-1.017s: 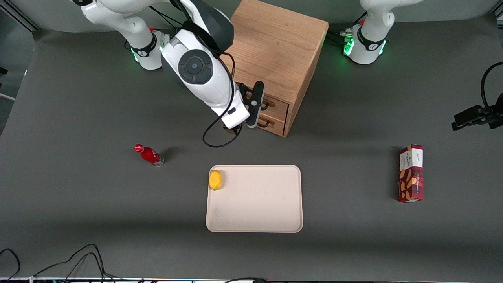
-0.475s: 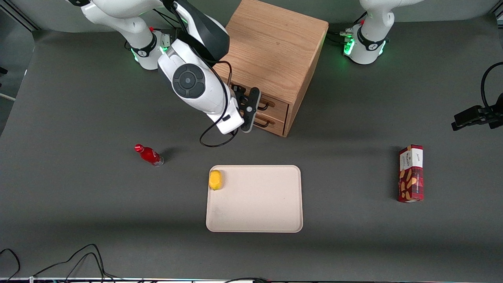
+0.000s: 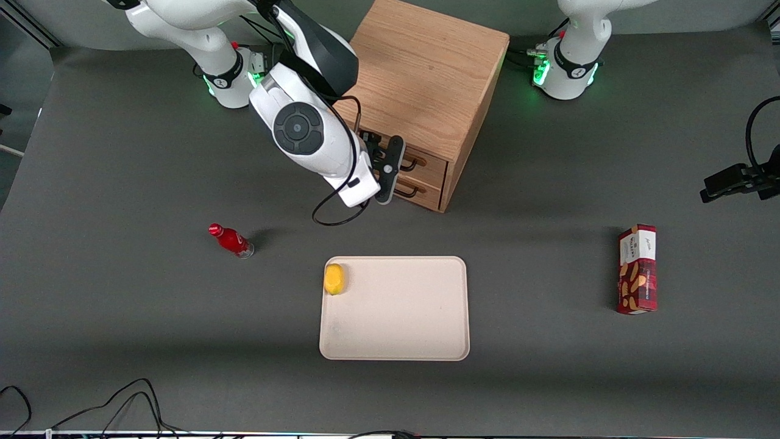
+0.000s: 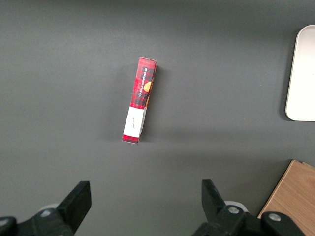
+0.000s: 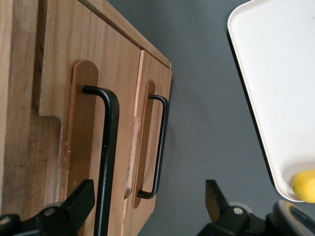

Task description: Open upper drawer

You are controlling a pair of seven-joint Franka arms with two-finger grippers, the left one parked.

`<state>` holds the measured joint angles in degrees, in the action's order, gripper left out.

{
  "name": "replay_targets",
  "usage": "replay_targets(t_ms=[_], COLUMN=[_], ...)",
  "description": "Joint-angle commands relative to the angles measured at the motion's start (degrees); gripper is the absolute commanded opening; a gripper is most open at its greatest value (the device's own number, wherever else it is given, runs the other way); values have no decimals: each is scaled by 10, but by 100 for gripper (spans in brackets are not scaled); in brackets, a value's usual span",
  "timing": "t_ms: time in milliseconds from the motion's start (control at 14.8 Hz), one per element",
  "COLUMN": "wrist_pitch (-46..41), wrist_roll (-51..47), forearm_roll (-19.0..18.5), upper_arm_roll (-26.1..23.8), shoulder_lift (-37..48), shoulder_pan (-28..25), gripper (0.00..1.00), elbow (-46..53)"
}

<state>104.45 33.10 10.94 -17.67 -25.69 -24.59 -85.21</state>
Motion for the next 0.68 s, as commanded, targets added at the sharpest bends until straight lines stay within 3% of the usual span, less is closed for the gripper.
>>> replay_targets(t_ms=[0,610], wrist_pitch=[-2,-2], wrist_roll=[-15,-16], forearm_roll=[15,27], upper_arm_roll=[-3,-3], shoulder_lift=[11,6], shoulder_pan=[2,-1], gripper=[100,100], elbow=[-13,-16])
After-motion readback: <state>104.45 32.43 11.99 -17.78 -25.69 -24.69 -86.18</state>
